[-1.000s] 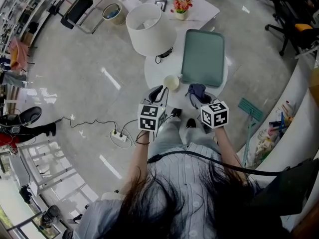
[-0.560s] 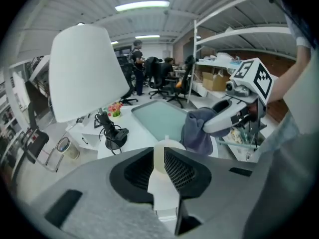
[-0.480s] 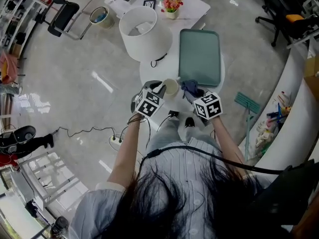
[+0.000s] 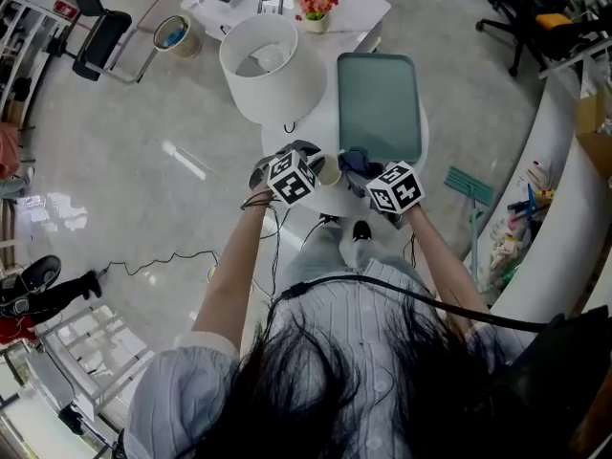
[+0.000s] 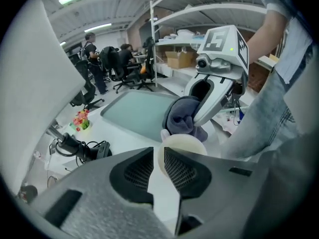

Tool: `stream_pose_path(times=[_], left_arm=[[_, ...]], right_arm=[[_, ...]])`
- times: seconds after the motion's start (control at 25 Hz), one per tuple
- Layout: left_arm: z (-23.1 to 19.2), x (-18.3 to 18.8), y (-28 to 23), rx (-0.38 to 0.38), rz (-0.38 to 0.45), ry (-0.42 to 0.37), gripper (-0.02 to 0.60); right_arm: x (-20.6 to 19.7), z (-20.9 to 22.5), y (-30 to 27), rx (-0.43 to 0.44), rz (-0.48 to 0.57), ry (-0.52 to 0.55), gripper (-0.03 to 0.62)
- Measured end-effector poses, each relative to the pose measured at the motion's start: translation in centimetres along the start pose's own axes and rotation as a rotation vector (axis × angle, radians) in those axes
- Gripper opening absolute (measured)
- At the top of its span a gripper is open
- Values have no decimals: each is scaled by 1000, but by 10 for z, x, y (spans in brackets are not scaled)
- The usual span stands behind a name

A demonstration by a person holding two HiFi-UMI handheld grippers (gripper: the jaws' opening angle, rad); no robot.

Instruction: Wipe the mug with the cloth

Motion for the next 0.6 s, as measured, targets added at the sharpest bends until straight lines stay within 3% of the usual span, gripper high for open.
stream_pose_path(times=[0.16, 0.32, 0.48, 0.6], left_arm=[[-1, 2, -12, -52, -77, -75, 55], [-4, 0, -17, -90, -124, -86, 55], [-7, -7, -29, -95, -144, -37, 54], [-9, -8, -30, -93, -108, 67, 48]], right_arm=[[4, 5, -6, 27, -15, -34, 86], [6, 6, -13, 43, -31, -59, 86], [6, 6, -17, 52, -33, -80, 86], [5, 5, -18, 56, -29, -93, 86]])
Point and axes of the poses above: the fingertips, and each gripper's own axes: y backward along the fingers, z to its right, x out of its top, the point moved 7 cm from there along y, backward along the fingers, and after that the axes turned 11 degrees about -x, right-handed, at the moved point
